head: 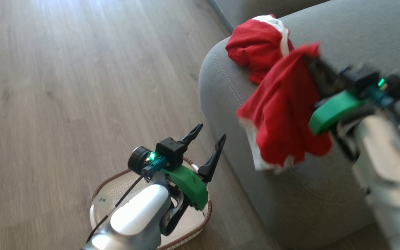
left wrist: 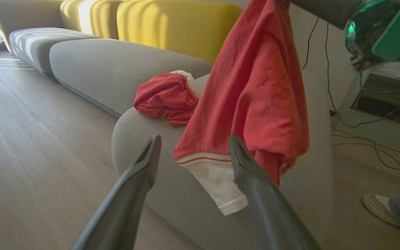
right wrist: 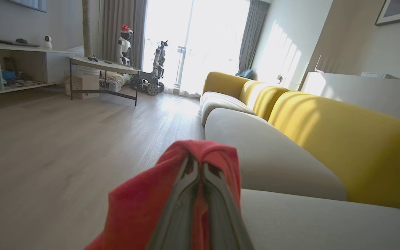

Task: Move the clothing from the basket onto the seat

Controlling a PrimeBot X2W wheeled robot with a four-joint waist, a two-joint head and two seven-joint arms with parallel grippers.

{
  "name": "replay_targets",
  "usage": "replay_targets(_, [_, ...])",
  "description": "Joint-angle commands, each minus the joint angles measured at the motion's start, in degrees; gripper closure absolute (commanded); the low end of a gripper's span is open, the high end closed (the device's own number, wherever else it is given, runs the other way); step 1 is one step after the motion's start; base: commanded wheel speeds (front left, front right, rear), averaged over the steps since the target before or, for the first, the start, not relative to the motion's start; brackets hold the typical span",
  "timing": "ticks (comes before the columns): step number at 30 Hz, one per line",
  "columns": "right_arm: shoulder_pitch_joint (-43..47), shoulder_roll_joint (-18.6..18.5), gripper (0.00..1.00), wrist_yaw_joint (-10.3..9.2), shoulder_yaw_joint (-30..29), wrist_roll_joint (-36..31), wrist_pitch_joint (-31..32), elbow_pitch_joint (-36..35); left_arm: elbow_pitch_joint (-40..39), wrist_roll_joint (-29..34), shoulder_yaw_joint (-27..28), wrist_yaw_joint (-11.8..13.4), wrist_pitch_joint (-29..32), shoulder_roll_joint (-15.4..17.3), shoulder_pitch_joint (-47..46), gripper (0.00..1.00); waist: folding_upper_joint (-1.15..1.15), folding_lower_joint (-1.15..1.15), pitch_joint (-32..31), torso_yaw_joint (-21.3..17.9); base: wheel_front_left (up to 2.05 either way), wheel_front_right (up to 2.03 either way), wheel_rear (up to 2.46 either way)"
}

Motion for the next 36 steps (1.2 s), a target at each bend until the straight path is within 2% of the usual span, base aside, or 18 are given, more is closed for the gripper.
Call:
replay_targets(1, [-5.2,-0.9,1.0,-0.02,0.2,0.2,0.3,-1.8,-1.9,-0.3,1.4,0.4,-0.7,0.3,-1.4,0.0,0.0,0.0,0.8,1.1,0.0,0.0,0.0])
replay_targets(11, [-22.0,-7.4,1.0,-0.02,-2.7,1.1,2.3,2.7,-4.0,1.7,0.5,1.3,-0.8,1.2,-4.2,0.0,0.0,0.0,8.4,7.7,0.0,0.0,0.0])
replay_targets(19, [-34.8,-14.1,1.0,-0.02,-7.0,-0.8,3.7,9.5,-7.9,3.9,0.2,2.4,-0.5,2.6,-7.8,0.0,0.0,0.0,17.0,12.2,0.0,0.0,0.0])
replay_targets(24, [-39.8,-16.6,1.0,-0.02,-9.7,-1.8,3.6,13.3,-10.7,5.2,-0.1,3.1,-0.2,3.2,-9.5,0.0,0.0,0.0,21.2,14.1,0.0,0.0,0.0])
replay_targets(29, [-42.4,-18.2,1.0,-0.02,-14.4,-4.5,2.8,18.5,-13.9,6.6,-0.7,3.7,0.5,3.7,-11.3,0.0,0.0,0.0,25.4,16.4,0.0,0.0,0.0])
replay_targets(36, [-38.4,-17.0,1.0,-0.02,-24.7,-10.3,1.1,27.1,-16.9,7.6,-1.2,4.7,1.5,4.6,-12.3,0.0,0.0,0.0,29.5,18.2,0.0,0.0,0.0])
